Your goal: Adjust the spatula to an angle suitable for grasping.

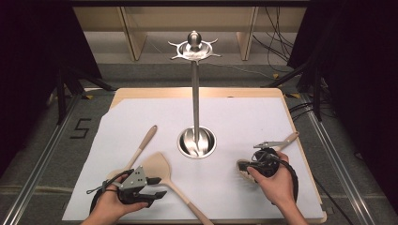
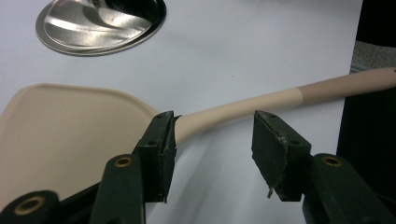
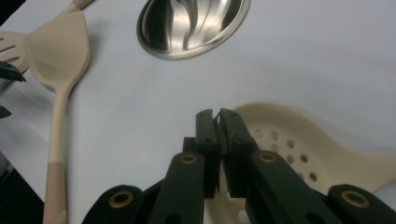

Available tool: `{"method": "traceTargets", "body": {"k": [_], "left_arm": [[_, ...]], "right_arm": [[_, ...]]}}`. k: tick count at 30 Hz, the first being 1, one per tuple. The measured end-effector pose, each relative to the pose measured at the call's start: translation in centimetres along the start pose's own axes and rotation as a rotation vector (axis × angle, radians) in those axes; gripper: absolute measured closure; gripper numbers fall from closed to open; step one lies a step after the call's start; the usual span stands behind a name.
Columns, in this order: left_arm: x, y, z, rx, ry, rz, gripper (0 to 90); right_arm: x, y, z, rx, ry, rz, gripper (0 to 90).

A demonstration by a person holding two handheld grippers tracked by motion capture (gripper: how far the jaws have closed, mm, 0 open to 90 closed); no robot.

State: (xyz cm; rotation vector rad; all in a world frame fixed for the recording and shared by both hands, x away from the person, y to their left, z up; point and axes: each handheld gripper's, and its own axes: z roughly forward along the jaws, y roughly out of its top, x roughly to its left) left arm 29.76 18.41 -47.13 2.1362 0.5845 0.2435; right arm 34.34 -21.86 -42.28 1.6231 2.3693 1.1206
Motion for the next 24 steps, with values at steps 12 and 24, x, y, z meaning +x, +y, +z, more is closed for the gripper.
{"method": "traceTargets", "body": {"k": [12, 24], "left_arm": [[0.0, 0.0, 0.0, -0.003, 0.010, -0.005, 47.6], [0.0, -0.2, -0.3, -0.013, 0.048, 0.008, 47.2]], "right_arm": [[1.3, 0.3, -0.7, -0.069, 0.024, -0.074, 85.6], [8.8, -1.5, 2.6, 0.234, 0.171, -0.219, 90.0]]}}
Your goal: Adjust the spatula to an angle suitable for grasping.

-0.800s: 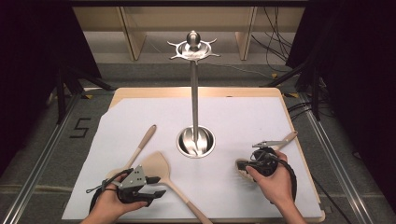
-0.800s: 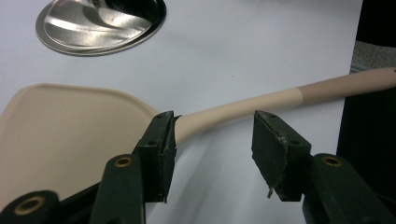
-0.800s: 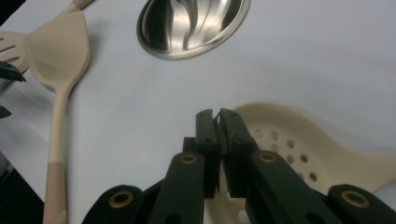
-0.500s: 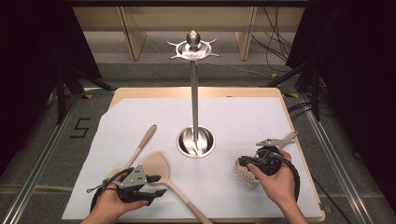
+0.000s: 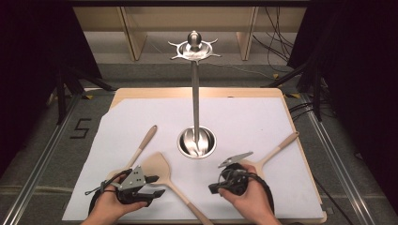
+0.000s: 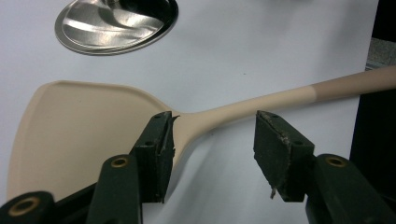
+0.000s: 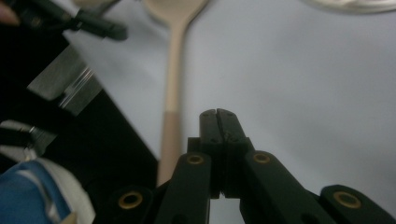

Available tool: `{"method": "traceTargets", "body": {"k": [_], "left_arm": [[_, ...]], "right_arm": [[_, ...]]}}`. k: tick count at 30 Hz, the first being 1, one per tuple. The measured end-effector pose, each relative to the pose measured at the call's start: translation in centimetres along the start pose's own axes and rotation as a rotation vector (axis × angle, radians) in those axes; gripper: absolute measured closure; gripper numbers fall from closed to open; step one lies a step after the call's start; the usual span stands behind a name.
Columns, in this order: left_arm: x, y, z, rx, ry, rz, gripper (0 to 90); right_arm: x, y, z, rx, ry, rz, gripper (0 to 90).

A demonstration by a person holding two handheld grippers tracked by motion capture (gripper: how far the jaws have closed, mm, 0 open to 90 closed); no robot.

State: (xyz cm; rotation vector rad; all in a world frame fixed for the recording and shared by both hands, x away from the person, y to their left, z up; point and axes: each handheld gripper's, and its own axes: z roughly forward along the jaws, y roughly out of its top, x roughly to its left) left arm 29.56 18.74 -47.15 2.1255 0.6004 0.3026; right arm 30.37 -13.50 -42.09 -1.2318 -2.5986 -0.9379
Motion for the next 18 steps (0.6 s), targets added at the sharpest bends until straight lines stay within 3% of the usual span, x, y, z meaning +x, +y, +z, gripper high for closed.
{"method": "traceTargets", "body": {"k": [1, 2, 7, 8, 9, 10, 11, 13, 14, 16, 17, 18], "left_arm": [[0.1, 0.1, -0.1, 0.009, -0.013, -0.004, 47.2], [0.1, 0.2, -0.3, 0.024, 0.004, 0.003, 47.2], [0.1, 0.2, 0.1, -0.003, -0.006, -0.006, 47.2], [0.1, 0.3, 0.1, 0.016, -0.003, 0.000, 47.2], [0.1, 0.3, 0.1, 0.016, -0.003, 0.000, 47.2], [0.2, 0.2, 0.2, 0.013, -0.010, 0.006, 47.2], [0.0, 0.2, 0.2, 0.010, -0.006, 0.006, 47.2], [0.0, 0.2, 0.2, 0.013, -0.005, 0.018, 47.2], [-0.1, 0.2, 0.2, 0.014, -0.009, 0.011, 47.2], [-0.2, 0.2, 0.2, 0.009, -0.010, 0.009, 47.1], [-0.2, 0.2, 0.2, 0.009, -0.010, 0.009, 47.1], [-0.1, 0.3, 0.2, 0.011, -0.002, 0.024, 47.1]], "right_arm": [[0.5, -0.1, 0.4, 0.016, 0.018, 0.001, 90.0], [1.0, -0.1, 1.0, 0.026, 0.041, -0.038, 90.0], [2.9, -0.5, 3.2, 0.136, 0.122, -0.072, 90.0], [3.2, -0.6, 3.5, 0.179, 0.106, -0.056, 90.0], [3.2, -0.6, 3.5, 0.179, 0.106, -0.056, 90.0], [3.5, -0.8, 4.2, 0.194, 0.088, -0.077, 90.0], [3.9, -1.1, 5.3, 0.226, 0.105, -0.104, 90.0], [4.4, -1.2, 5.7, 0.255, 0.088, -0.100, 90.0], [4.4, -1.2, 6.1, 0.253, 0.076, -0.154, 90.0], [4.6, -1.3, 6.5, 0.276, 0.035, -0.202, 90.0], [4.8, -1.4, 6.5, 0.293, 0.014, -0.176, 90.0], [4.9, -1.4, 6.7, 0.288, 0.024, -0.166, 90.0]]}}
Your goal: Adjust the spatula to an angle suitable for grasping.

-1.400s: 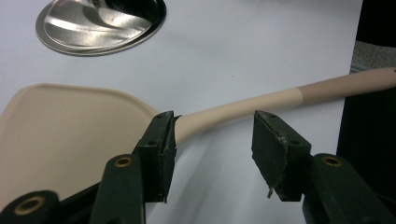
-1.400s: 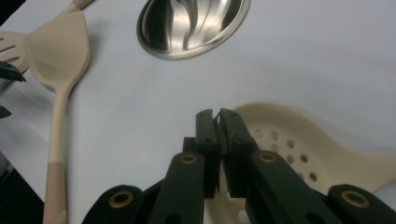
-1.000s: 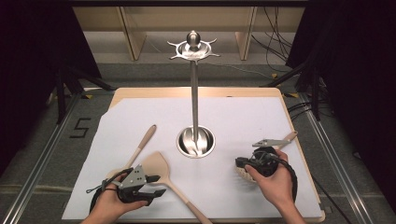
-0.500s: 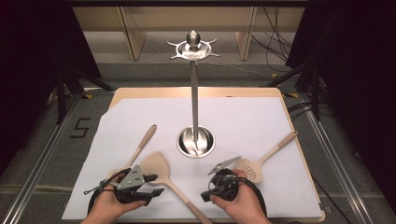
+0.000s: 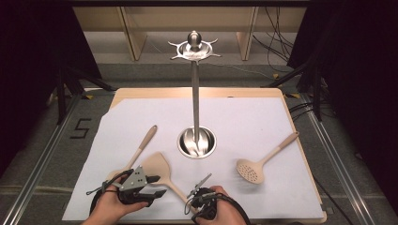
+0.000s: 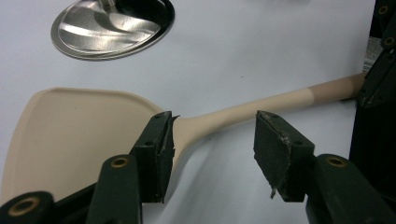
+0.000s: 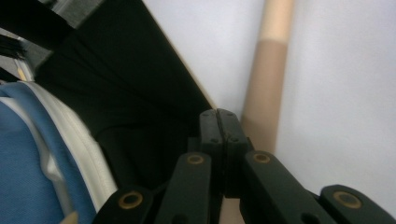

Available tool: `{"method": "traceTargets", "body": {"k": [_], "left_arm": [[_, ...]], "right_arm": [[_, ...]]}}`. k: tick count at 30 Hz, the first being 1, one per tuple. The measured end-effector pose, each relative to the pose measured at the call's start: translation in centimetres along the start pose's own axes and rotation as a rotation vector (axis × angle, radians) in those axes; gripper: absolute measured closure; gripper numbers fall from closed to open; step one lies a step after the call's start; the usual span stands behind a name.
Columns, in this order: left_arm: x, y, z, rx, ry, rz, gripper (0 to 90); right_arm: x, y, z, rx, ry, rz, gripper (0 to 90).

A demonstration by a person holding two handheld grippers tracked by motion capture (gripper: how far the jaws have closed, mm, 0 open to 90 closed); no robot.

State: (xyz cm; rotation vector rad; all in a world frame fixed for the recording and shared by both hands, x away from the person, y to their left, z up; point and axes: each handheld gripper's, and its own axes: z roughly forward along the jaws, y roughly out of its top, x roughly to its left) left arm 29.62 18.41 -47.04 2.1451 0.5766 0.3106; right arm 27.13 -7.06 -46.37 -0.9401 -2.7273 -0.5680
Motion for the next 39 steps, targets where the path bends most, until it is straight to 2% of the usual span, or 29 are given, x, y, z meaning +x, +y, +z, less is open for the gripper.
{"method": "traceTargets", "body": {"k": [2, 4, 8, 9, 10, 11, 12, 13, 14, 15, 16, 18, 19, 22, 23, 24, 25, 26, 27, 28, 29, 30, 32, 33, 34, 35, 37, 38, 39], "left_arm": [[0.0, 0.1, -0.1, 0.018, 0.000, 0.005, 46.9], [-0.2, 0.0, 0.1, -0.003, -0.022, -0.015, 46.7], [-0.2, 0.1, 0.2, -0.008, -0.009, -0.006, 46.3], [-0.3, 0.2, 0.1, 0.003, -0.011, -0.004, 46.1], [-0.2, 0.3, 0.1, 0.013, -0.014, 0.013, 45.9], [-0.3, 0.4, 0.2, 0.009, -0.023, 0.009, 45.6], [-0.3, 0.6, 0.3, 0.018, -0.018, 0.027, 45.4], [-0.4, 0.6, 0.4, 0.010, -0.014, 0.026, 45.0], [-0.4, 0.6, 0.4, 0.010, -0.014, 0.026, 44.7], [-0.5, 1.1, 0.8, 0.006, -0.025, 0.042, 44.3], [-0.4, 1.3, 0.8, 0.033, -0.019, 0.070, 44.0], [-0.5, 1.5, 1.2, 0.011, -0.035, 0.060, 43.6], [-0.5, 2.1, 1.8, 0.016, -0.042, 0.081, 43.3], [-0.2, 3.3, 3.0, 0.069, -0.065, 0.131, 41.0], [0.0, 3.8, 3.4, 0.081, -0.069, 0.151, 40.9], [0.1, 4.2, 3.9, 0.097, -0.083, 0.152, 40.3], [0.3, 4.5, 4.2, 0.110, -0.091, 0.168, 39.6], [0.6, 4.9, 4.5, 0.123, -0.099, 0.184, 39.7], [0.7, 5.2, 4.9, 0.112, -0.107, 0.161, 39.7], [0.7, 5.2, 4.9, 0.112, -0.107, 0.161, 39.6], [1.1, 5.5, 5.1, 0.142, -0.110, 0.166, 39.6], [1.2, 5.7, 5.4, 0.137, -0.115, 0.161, 39.3], [1.6, 5.7, 5.4, 0.140, -0.107, 0.135, 39.1], [1.6, 5.6, 5.5, 0.131, -0.105, 0.119, 39.1], [1.9, 5.6, 5.4, 0.145, -0.102, 0.132, 39.1], [1.8, 5.5, 5.4, 0.129, -0.097, 0.110, 39.0], [1.9, 5.5, 5.2, 0.135, -0.090, 0.122, 38.6], [1.7, 5.5, 5.2, 0.123, -0.093, 0.107, 38.4], [1.7, 5.5, 5.2, 0.123, -0.093, 0.107, 38.2]], "right_arm": [[-0.1, 0.0, -0.1, -0.004, -0.015, 0.000, 90.0], [-0.1, 0.0, -0.4, -0.005, -0.061, 0.001, 90.0], [-0.7, 0.0, -1.1, -0.010, -0.119, 0.019, 90.0], [-0.8, 0.0, -1.2, -0.008, -0.129, 0.038, 90.0], [-1.1, 0.0, -1.3, -0.012, -0.147, 0.035, 90.0], [-1.3, 0.1, -1.5, -0.009, -0.170, 0.054, 90.0], [-1.6, 0.1, -1.6, -0.021, -0.205, 0.041, 90.0], [-2.2, 0.2, -1.8, -0.032, -0.239, 0.044, 90.0], [-2.2, 0.2, -1.8, -0.032, -0.239, 0.044, 90.0], [-3.6, 0.3, -2.4, -0.049, -0.264, 0.037, 90.0], [-4.1, 0.4, -2.6, -0.046, -0.273, 0.062, 90.0], [-4.4, 0.5, -2.8, -0.058, -0.286, 0.063, 90.0], [-5.4, 0.7, -3.1, -0.072, -0.296, 0.071, 90.0], [-6.0, 0.8, -3.2, -0.077, -0.289, 0.097, 90.0], [-6.1, 0.9, -3.4, -0.092, -0.277, 0.096, 90.0], [-6.2, 0.9, -3.6, -0.107, -0.263, 0.082, 90.0], [-6.0, 0.9, -3.9, -0.149, -0.224, 0.099, 90.0], [-5.9, 0.8, -4.4, -0.159, -0.210, 0.128, 90.0], [-5.8, 0.7, -5.0, -0.187, -0.194, 0.143, 89.0], [-5.8, 0.7, -5.0, -0.187, -0.194, 0.143, 89.0], [-5.9, 0.5, -5.5, -0.222, -0.198, 0.147, 86.9], [-6.6, -0.3, -6.5, -0.303, -0.216, 0.132, 79.8], [-7.4, -1.3, -7.3, -0.348, -0.252, 0.159, 74.5], [-8.1, -1.8, -7.8, -0.368, -0.279, 0.147, 72.6], [-8.6, -2.1, -8.1, -0.381, -0.285, 0.157, 71.6], [-9.3, -2.6, -8.6, -0.398, -0.314, 0.157, 70.0], [-10.2, -3.4, -9.4, -0.449, -0.336, 0.261, 68.7], [-11.0, -3.8, -10.0, -0.452, -0.377, 0.232, 68.1], [-11.4, -4.1, -10.3, -0.469, -0.370, 0.267, 67.8]]}}
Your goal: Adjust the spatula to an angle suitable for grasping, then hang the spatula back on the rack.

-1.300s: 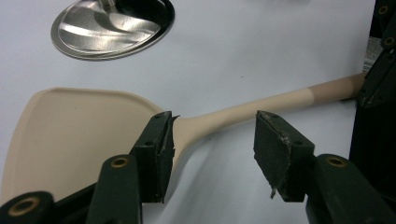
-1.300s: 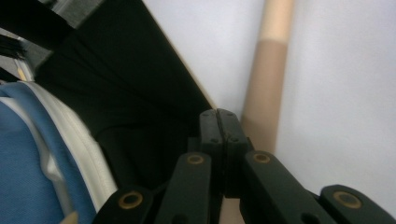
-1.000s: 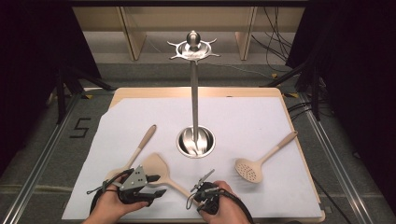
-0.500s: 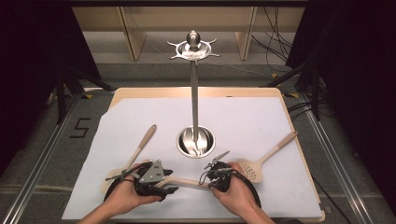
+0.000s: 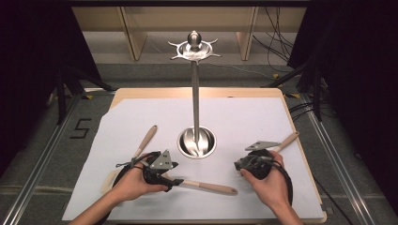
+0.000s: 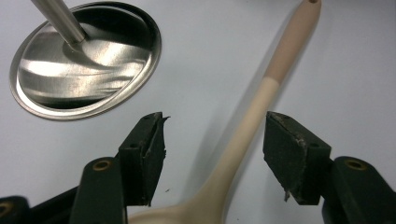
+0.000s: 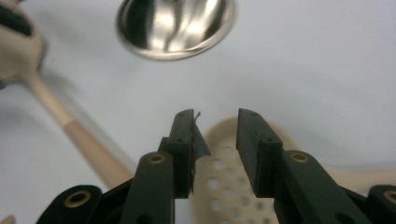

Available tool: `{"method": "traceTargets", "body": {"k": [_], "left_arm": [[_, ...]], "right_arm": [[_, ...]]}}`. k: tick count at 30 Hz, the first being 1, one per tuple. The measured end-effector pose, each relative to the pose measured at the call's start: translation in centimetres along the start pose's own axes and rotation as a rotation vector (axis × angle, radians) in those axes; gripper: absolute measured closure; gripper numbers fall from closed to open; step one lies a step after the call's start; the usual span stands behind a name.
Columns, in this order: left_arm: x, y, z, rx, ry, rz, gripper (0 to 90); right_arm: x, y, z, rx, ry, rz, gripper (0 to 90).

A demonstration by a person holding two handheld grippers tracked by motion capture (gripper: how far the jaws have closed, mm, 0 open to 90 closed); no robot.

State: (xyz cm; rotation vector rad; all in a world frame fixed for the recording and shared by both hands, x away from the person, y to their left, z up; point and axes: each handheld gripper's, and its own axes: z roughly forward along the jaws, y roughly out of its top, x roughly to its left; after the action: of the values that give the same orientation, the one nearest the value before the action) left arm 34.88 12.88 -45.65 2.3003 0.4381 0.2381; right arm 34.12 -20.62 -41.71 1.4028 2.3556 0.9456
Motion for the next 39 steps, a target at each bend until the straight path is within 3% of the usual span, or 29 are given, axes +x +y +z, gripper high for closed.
{"method": "traceTargets", "body": {"k": [2, 3, 4, 5, 9, 12, 14, 16, 17, 18, 19, 23, 24, 25, 27, 28, 29, 31, 32, 33, 34, 36, 37, 38, 39], "left_arm": [[0.1, 0.0, -0.2, 0.020, -0.008, 0.026, 38.1], [0.0, 0.1, -0.1, 0.015, 0.001, 0.026, 38.0], [-0.2, 0.1, -0.1, 0.004, -0.002, 0.013, 38.0], [-0.1, 0.2, -0.2, 0.019, -0.010, 0.033, 37.9], [-0.3, 0.6, -0.1, -0.003, -0.010, 0.025, 37.6], [-0.2, 1.4, -0.1, 0.017, -0.021, 0.067, 37.8], [0.1, 2.5, 0.2, 0.090, -0.075, 0.142, 38.1], [0.2, 2.9, 0.5, 0.107, -0.090, 0.153, 39.0], [0.2, 3.5, 1.1, 0.146, -0.116, 0.179, 40.4], [0.3, 3.7, 1.3, 0.159, -0.131, 0.178, 41.3], [0.2, 3.8, 1.8, 0.164, -0.136, 0.162, 41.3], [0.4, 4.0, 2.8, 0.208, -0.152, 0.171, 43.8], [0.6, 4.1, 2.8, 0.239, -0.153, 0.212, 44.5], [0.5, 4.1, 3.0, 0.262, -0.167, 0.223, 46.2], [0.4, 4.0, 3.2, 0.267, -0.170, 0.223, 46.5], [0.3, 4.0, 3.5, 0.279, -0.172, 0.226, 46.5], [0.1, 4.0, 3.8, 0.313, -0.184, 0.255, 47.8], [0.0, 4.0, 4.0, 0.325, -0.187, 0.266, 48.9], [-0.2, 4.1, 4.2, 0.339, -0.191, 0.287, 50.3], [-0.4, 4.3, 4.5, 0.358, -0.197, 0.318, 50.8], [-0.4, 4.3, 4.5, 0.358, -0.197, 0.318, 51.4], [-0.7, 4.8, 5.2, 0.396, -0.204, 0.386, 53.7], [-1.1, 4.7, 5.5, 0.379, -0.211, 0.361, 54.5], [-1.1, 4.7, 5.5, 0.379, -0.211, 0.361, 55.8], [-1.3, 4.9, 5.8, 0.405, -0.234, 0.383, 56.3]], "right_arm": [[-0.5, -0.1, -0.2, -0.010, -0.011, 0.025, 67.8], [-1.1, -0.1, -0.5, -0.030, -0.015, 0.081, 67.9], [-1.4, -0.1, -0.7, -0.031, -0.028, 0.079, 68.0], [-1.6, -0.1, -0.9, -0.040, -0.027, 0.093, 68.2], [-2.0, -0.2, -1.0, -0.061, -0.031, 0.116, 68.2], [-2.2, 0.0, -1.1, -0.043, -0.032, 0.121, 68.4], [-2.2, 0.1, -1.0, -0.050, -0.020, 0.115, 68.5], [-2.3, 0.2, -1.2, -0.047, -0.022, 0.108, 68.5], [-2.5, 0.2, -1.3, -0.046, -0.016, 0.106, 68.5], [-2.8, 0.2, -1.3, -0.042, -0.019, 0.087, 68.5], [-3.0, 0.2, -1.3, -0.041, -0.019, 0.081, 68.4], [-3.6, 0.0, -1.2, -0.045, -0.013, 0.064, 68.7], [-3.6, 0.0, -1.2, -0.037, -0.009, 0.075, 68.7], [-3.7, 0.0, -1.2, -0.047, -0.014, 0.054, 68.6], [-3.5, 0.2, -1.2, -0.025, 0.001, 0.094, 68.4], [-3.5, 0.2, -1.2, -0.025, 0.001, 0.094, 68.4], [-3.4, 0.3, -1.1, -0.042, 0.003, 0.069, 68.1], [-3.2, 0.3, -1.1, -0.029, 0.004, 0.091, 68.1], [-3.2, 0.4, -1.1, -0.036, -0.002, 0.065, 68.4], [-3.2, 0.4, -1.1, -0.038, 0.001, 0.065, 68.3], [-3.2, 0.4, -1.1, -0.038, 0.001, 0.065, 68.3], [-3.2, 0.4, -1.3, -0.002, -0.018, 0.086, 68.6], [-3.3, 0.4, -1.3, -0.020, 0.001, 0.072, 68.6], [-3.3, 0.4, -1.3, -0.020, 0.001, 0.072, 68.6], [-3.2, 0.2, -1.1, -0.052, 0.014, 0.105, 68.5]]}}
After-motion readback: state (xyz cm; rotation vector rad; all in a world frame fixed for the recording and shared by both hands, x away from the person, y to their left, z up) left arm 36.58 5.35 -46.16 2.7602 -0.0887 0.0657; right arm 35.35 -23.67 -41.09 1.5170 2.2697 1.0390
